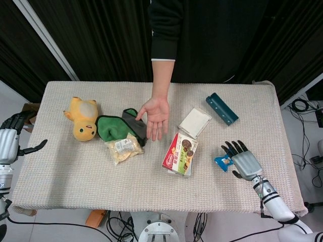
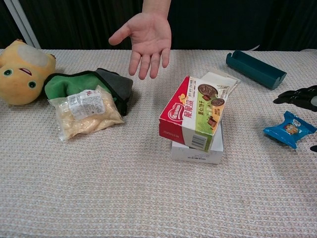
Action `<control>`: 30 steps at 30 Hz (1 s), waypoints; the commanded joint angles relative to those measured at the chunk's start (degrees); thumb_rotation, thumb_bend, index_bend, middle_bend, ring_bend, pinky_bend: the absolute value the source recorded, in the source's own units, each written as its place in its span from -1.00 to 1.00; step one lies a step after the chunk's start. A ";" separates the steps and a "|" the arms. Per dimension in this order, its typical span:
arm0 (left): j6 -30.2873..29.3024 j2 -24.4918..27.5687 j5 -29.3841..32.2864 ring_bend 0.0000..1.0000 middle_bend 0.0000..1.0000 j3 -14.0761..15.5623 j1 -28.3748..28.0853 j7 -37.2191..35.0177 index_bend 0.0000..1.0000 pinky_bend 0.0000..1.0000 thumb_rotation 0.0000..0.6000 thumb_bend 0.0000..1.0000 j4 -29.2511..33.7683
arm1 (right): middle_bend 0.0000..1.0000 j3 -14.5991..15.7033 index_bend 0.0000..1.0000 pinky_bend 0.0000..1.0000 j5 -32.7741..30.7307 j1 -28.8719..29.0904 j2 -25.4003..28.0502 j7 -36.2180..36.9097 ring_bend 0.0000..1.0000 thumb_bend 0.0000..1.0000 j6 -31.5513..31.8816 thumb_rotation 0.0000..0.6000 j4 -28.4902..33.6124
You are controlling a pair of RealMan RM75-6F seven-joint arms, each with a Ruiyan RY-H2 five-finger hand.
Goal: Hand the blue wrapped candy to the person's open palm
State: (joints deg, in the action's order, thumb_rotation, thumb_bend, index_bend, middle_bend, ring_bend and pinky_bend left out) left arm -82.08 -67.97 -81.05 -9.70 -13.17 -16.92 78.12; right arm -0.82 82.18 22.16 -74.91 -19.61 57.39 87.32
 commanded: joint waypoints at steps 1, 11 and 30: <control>0.04 -0.01 0.02 -0.71 -0.70 0.02 0.01 -0.10 -0.65 -0.58 0.60 -0.66 -0.13 | -0.82 -0.38 -0.98 -0.63 -1.21 0.91 -1.60 -1.11 -0.95 -0.69 -1.02 1.00 -0.96; 0.51 -0.10 0.10 -0.71 -0.70 0.15 -0.12 -0.45 -0.65 -0.58 0.59 -0.66 -0.80 | -0.49 -0.44 -0.45 0.00 -2.47 1.78 -4.53 -2.68 -0.54 -0.65 -0.74 1.00 -2.93; 0.32 -0.40 -0.04 -0.71 -0.70 0.40 0.12 -1.18 -0.65 -0.58 0.59 -0.66 -1.70 | 0.03 -0.21 0.34 0.40 -1.24 1.18 -5.44 -2.44 -0.07 -0.60 3.96 1.00 -3.46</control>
State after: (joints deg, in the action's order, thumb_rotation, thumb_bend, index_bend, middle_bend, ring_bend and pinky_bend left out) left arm -81.76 -68.37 -81.09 -9.30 -13.05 -18.09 76.42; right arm -0.96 80.81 23.37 -80.53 -22.23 61.13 83.67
